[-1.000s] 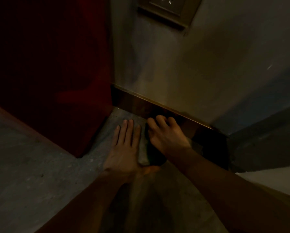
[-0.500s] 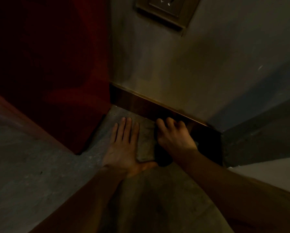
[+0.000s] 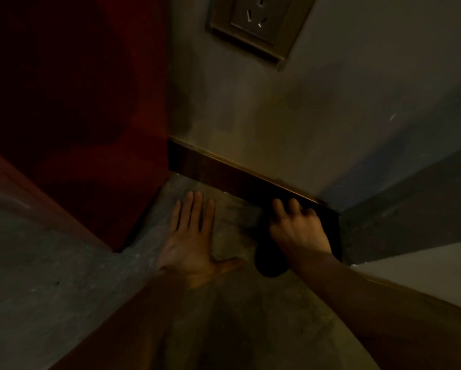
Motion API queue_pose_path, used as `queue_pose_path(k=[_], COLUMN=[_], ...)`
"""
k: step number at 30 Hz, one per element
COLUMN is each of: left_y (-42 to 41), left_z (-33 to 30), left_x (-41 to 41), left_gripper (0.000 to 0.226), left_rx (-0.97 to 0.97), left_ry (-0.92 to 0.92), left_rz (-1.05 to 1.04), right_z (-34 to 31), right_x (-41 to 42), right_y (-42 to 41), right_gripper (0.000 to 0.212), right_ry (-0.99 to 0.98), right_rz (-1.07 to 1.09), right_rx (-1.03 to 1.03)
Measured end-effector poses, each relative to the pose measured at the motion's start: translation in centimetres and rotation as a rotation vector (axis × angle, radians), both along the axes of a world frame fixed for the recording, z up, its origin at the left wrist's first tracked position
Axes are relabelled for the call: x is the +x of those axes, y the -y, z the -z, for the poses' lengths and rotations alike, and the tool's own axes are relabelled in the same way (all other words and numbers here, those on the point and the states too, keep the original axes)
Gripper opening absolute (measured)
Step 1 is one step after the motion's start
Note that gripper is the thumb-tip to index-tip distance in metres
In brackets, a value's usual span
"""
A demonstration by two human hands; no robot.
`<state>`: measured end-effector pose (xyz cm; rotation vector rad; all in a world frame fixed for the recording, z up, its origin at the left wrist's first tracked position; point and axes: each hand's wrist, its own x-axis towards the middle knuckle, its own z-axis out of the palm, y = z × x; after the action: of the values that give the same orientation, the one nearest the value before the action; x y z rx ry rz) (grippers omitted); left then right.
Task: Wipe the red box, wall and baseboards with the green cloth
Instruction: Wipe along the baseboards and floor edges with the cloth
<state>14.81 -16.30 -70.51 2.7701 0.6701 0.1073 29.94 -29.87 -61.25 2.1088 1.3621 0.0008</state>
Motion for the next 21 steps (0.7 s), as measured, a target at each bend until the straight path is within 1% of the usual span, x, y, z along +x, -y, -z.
queue_pose_path(k=[6, 16, 19, 21], left_y=[0.1, 0.3, 0.0, -0.1], left_z=[-0.2, -0.2, -0.2, -0.3], left_x=[0.1, 0.2, 0.1, 0.2], left_gripper=[0.133, 0.131, 0.133, 0.135], left_rx=[0.006, -0.017, -0.012, -0.046], left_ry=[-0.024, 0.000, -0.012, 0.012], left_rz=[-0.011, -0.012, -0.009, -0.032], right_z=[-2.0, -3.8, -4.0, -4.1], right_x=[-0.8, -3.7, -4.1, -4.2], right_y=[0.5, -2.5, -3.1, -3.2], right_gripper=[0.042, 0.037, 0.043, 0.049], right_ry=[0.006, -0.084, -0.128, -0.134], right_rz=[0.113, 0.036, 0.038, 0.049], right_rx=[0.079, 0.289, 0.341, 0.368])
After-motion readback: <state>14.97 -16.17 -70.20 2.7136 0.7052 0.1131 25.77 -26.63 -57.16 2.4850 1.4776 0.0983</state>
